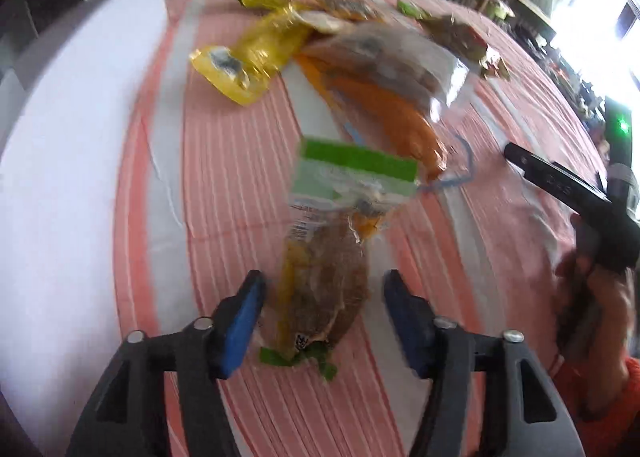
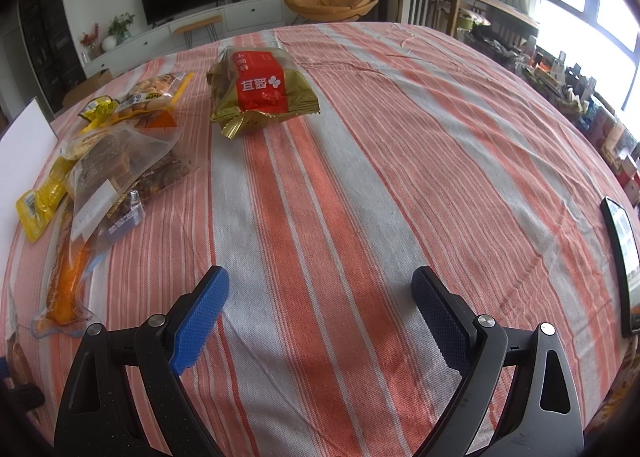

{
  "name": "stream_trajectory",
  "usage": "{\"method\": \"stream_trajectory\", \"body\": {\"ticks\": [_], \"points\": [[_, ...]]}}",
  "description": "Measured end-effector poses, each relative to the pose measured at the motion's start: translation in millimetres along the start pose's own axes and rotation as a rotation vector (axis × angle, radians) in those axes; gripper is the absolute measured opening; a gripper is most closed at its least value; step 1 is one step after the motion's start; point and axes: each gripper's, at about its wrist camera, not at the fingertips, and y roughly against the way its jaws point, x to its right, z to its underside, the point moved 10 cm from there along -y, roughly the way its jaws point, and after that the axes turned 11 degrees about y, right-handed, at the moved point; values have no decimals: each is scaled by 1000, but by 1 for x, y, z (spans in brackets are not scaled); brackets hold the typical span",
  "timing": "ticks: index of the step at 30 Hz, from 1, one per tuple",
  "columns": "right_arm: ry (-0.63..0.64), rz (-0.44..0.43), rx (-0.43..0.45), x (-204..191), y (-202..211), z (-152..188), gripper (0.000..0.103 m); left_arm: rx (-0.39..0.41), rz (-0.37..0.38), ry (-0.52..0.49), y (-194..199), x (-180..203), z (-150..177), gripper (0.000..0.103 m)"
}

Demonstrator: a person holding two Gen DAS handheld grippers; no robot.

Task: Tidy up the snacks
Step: 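Lift the green-labelled bag with the left gripper while the right grasps the orange-sausage bag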

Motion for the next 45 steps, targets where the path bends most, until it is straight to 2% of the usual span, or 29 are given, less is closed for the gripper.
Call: {"method": "stream_trajectory", "body": {"ticks": [1, 3, 5, 9, 10, 12, 17, 20, 24, 25, 28, 29, 30, 32, 34, 36, 37, 38, 39, 40, 42, 45], "points": [[0, 0, 0, 1, 0, 0, 95, 14, -12, -16, -1, 0, -2, 69], [-1, -1, 0, 1, 0, 0, 95, 39, -55, -72, -10, 3, -7, 84], [0, 0, 0, 0, 0, 0, 95, 69, -92, -101, -18, 12, -9, 92], [0, 0, 0, 1, 0, 0, 95, 101, -85, -87, -22, 10, -14, 98], [0, 0, 0, 0, 0, 0, 95, 109, -83, -87, -23, 8, -16, 99], [0, 0, 0, 0, 0, 0, 95, 121, -84, -93, -12, 3, 3, 101], [-1, -1, -1, 1, 0, 0, 95, 154, -76, -103, -13, 5, 2, 103], [0, -1, -1, 1, 0, 0, 95, 212, -55, -123, -12, 6, 2, 103], [22, -19, -17, -1, 0, 1, 94, 215, -52, -125, -12, 6, 0, 103], [10, -75, -44, -9, 5, 1, 94, 217, -52, -126, -12, 6, 0, 103], [-66, -322, -24, -50, 28, -6, 93, 220, -54, -125, -13, 7, 0, 103], [-55, -394, -15, -72, 38, -12, 93, 222, -55, -125, -14, 7, -1, 103], [-25, -430, -14, -88, 43, -17, 93, 222, -55, -124, -14, 8, -1, 103], [73, -459, -59, -125, 39, -26, 92, 223, -56, -125, -15, 8, -1, 103], [116, -443, -173, -147, 17, -24, 90, 223, -56, -125, -15, 8, 0, 103], [130, -419, -219, -155, 5, -23, 90, 224, -56, -125, -15, 8, -1, 103], [174, -381, -213, -161, 1, -27, 86, 224, -57, -125, -15, 8, -1, 103], [195, -378, -228, -167, 0, -27, 81, 225, -57, -124, -15, 8, -1, 103], [229, -340, -224, -169, -1, -30, 61, 226, -55, -123, -15, 8, -1, 103], [250, -312, -225, -168, 0, -31, 57, 227, -55, -123, -15, 8, -2, 103], [213, -347, -232, -166, 4, -31, 53, 227, -55, -123, -16, 8, -2, 103], [173, -382, -246, -152, 8, -21, 52, 227, -55, -122, -16, 8, -3, 103]]}}
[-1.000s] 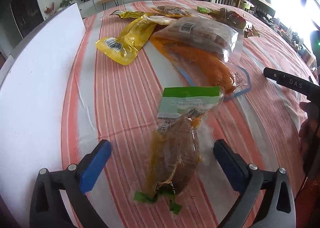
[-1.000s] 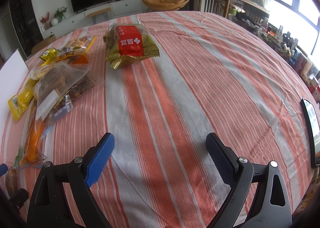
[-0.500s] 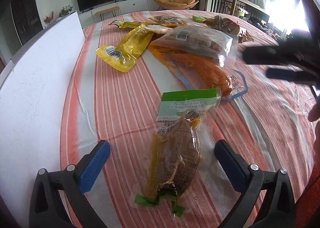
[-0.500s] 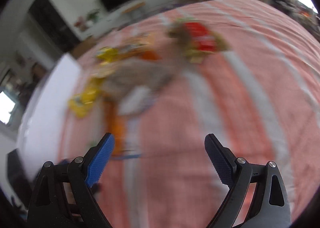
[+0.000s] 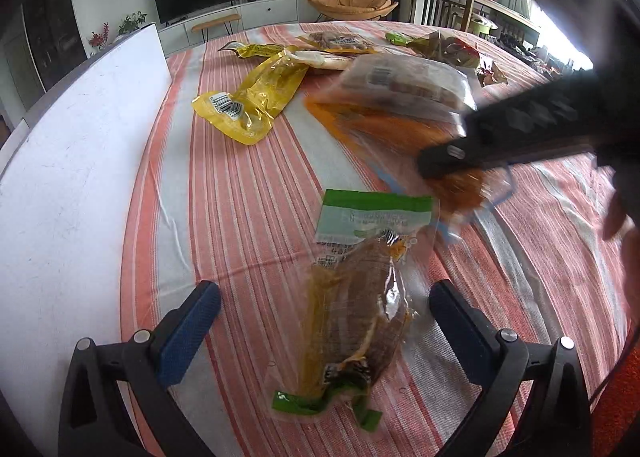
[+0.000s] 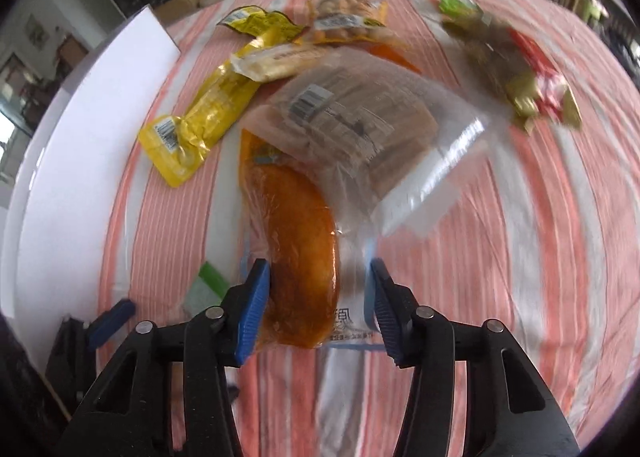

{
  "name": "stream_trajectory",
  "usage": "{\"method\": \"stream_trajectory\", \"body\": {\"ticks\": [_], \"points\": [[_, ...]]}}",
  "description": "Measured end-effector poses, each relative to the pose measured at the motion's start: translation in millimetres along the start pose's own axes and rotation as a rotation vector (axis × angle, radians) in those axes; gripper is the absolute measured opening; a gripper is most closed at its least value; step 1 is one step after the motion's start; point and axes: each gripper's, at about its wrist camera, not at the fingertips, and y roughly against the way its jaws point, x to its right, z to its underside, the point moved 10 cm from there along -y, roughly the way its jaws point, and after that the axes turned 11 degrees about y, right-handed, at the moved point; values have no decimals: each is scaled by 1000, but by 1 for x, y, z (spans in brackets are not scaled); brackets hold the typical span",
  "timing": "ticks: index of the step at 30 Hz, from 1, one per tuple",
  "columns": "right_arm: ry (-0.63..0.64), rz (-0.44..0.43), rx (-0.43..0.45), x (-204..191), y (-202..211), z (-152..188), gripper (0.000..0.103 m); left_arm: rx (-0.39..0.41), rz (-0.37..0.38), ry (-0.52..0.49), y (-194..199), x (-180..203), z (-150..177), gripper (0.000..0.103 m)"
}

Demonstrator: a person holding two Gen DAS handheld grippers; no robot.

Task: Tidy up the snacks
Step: 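Lift the green-labelled bag with the left gripper while the right grasps the orange-sausage bag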

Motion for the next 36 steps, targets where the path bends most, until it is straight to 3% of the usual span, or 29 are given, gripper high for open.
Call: {"method": "stream_trajectory", "body": {"ticks": [9, 13, 15, 16, 17, 20, 23, 25, 27, 28, 30, 32, 36], "points": [[-7, -41, 7, 6, 35, 68, 52, -2, 3, -3, 0, 1, 0, 103], [-113, -1, 55, 35, 54, 96, 51, -19, 8, -11, 0, 1, 2, 103], [-143, 27, 70, 46, 65, 108, 56, -53, 17, -24, 1, 3, 5, 103], [-147, 38, 66, 50, 69, 113, 68, -74, 22, -33, 1, 4, 7, 103], [-142, 33, 57, 51, 71, 116, 73, -97, 30, -45, 3, 6, 10, 103], [-86, 52, 25, 53, 75, 118, 73, -125, 41, -66, 6, 8, 15, 101], [-29, 90, 5, 49, 73, 113, 73, -126, 34, -66, 6, 7, 14, 94], [13, 90, -15, 39, 65, 111, 75, -121, 30, -63, 7, 7, 10, 82], [64, 119, -49, 32, 56, 111, 81, -110, 32, -81, 9, 10, 5, 59], [97, 156, -73, 30, 49, 113, 82, -119, 26, -90, 8, 10, 5, 59], [101, 178, -58, 30, 46, 111, 78, -125, 36, -92, 10, 9, 7, 57], [83, 174, -60, 33, 50, 115, 61, -128, 48, -81, 15, 7, 11, 57], [-8, 48, -24, 31, 69, 126, 58, -156, 151, 9, 32, 7, 20, 56]]}}
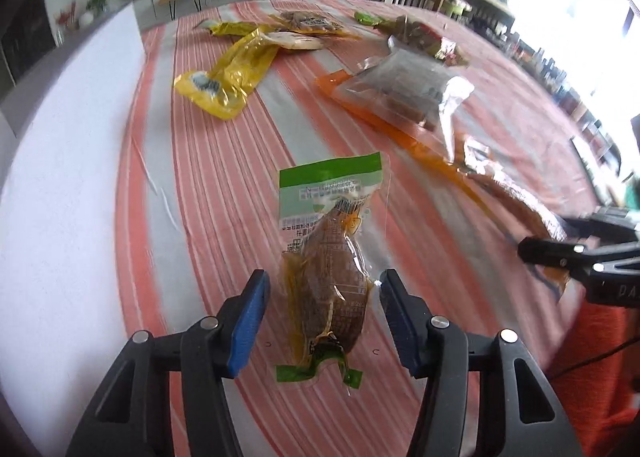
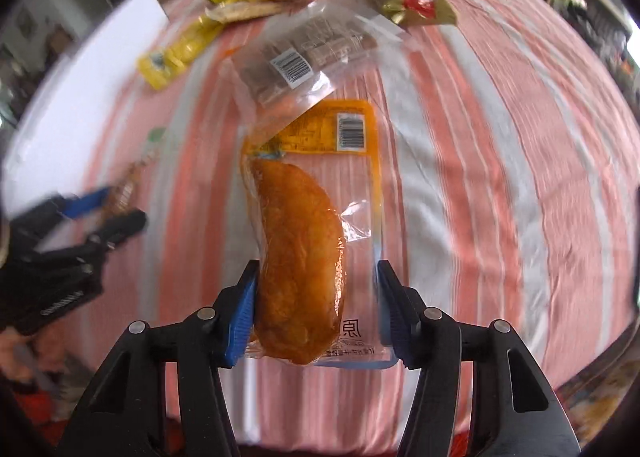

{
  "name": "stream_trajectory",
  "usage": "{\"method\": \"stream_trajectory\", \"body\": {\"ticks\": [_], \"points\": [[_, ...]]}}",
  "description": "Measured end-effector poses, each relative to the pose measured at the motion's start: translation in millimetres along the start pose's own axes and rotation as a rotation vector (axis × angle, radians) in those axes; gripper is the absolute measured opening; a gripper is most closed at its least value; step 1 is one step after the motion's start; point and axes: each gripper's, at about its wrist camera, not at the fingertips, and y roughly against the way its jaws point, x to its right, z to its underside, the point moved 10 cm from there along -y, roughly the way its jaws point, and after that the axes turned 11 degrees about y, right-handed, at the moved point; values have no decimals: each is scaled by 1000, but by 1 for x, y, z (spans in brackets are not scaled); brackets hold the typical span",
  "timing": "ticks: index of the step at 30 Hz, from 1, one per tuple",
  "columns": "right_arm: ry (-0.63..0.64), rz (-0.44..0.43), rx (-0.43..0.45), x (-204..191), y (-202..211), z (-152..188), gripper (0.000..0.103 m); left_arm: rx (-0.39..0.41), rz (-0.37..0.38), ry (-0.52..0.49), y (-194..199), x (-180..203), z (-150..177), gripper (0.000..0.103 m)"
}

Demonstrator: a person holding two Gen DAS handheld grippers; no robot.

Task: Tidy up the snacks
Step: 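Carry both bags over the white box and open both grippers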

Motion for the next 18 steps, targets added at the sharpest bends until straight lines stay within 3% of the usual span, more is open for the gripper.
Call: {"method": "stream_trajectory", "body": {"ticks": [2, 11, 15, 18], "points": [[-35, -59, 24, -4, 13, 8, 58, -2, 42, 29, 10, 3, 3, 56], [-269, -503, 144, -35, 63, 24, 58, 24, 179, 78, 61, 16, -4, 55], [-309, -584, 189, -48, 77, 16, 58, 38, 225, 100, 79, 17, -8, 51], [-275, -533, 220, -50, 84, 9, 58, 61, 239, 105, 93, 14, -13, 51]]}}
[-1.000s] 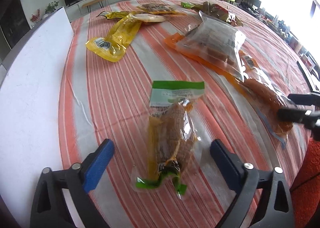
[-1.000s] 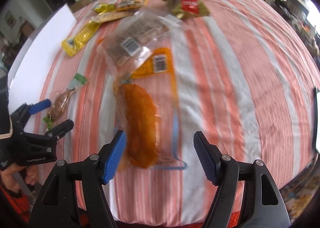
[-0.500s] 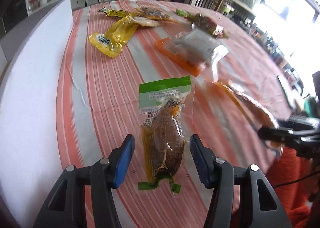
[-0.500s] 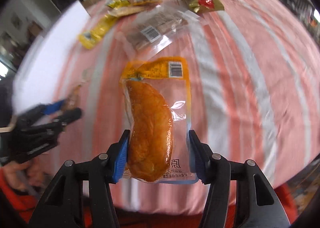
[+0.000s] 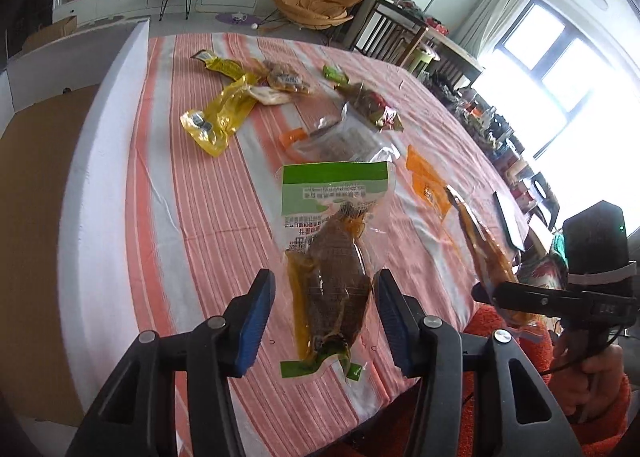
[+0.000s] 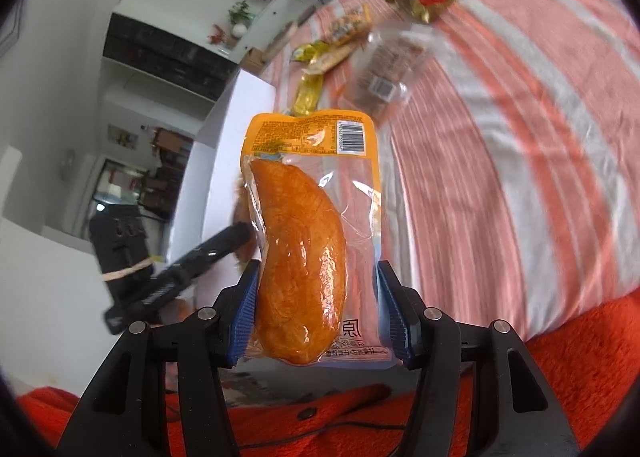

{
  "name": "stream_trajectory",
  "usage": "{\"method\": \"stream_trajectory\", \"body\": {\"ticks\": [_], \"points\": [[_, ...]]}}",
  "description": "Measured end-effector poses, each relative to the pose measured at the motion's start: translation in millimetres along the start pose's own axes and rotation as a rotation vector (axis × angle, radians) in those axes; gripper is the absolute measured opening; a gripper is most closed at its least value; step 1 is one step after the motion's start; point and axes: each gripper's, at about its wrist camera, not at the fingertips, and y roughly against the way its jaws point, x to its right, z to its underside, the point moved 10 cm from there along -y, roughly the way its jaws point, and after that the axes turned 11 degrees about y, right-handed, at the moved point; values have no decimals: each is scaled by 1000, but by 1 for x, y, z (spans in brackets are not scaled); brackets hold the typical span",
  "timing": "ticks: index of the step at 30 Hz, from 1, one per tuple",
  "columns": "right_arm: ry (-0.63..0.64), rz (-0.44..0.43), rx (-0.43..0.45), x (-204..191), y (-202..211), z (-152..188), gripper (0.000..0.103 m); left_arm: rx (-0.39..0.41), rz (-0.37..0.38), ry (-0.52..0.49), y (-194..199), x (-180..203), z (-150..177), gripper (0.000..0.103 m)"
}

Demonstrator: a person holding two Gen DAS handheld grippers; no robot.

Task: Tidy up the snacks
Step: 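Carry both bags over the white box and open both grippers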

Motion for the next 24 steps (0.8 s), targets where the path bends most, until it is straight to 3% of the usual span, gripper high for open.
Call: {"method": "stream_trajectory", "body": {"ticks": [10, 17, 20, 24], "points": [[41, -3, 14, -14, -1, -4, 58, 54, 49, 54, 32, -10, -16, 51], [110, -9, 13, -44, 0, -15, 58, 160, 75, 119, 90, -34, -44, 51], [174, -39, 13, -76, -8, -32, 58, 223, 31, 151, 121, -60, -56, 51], [270, -95, -1, -128, -26, -51, 58, 290, -84, 210, 158, -115, -62, 51]]}}
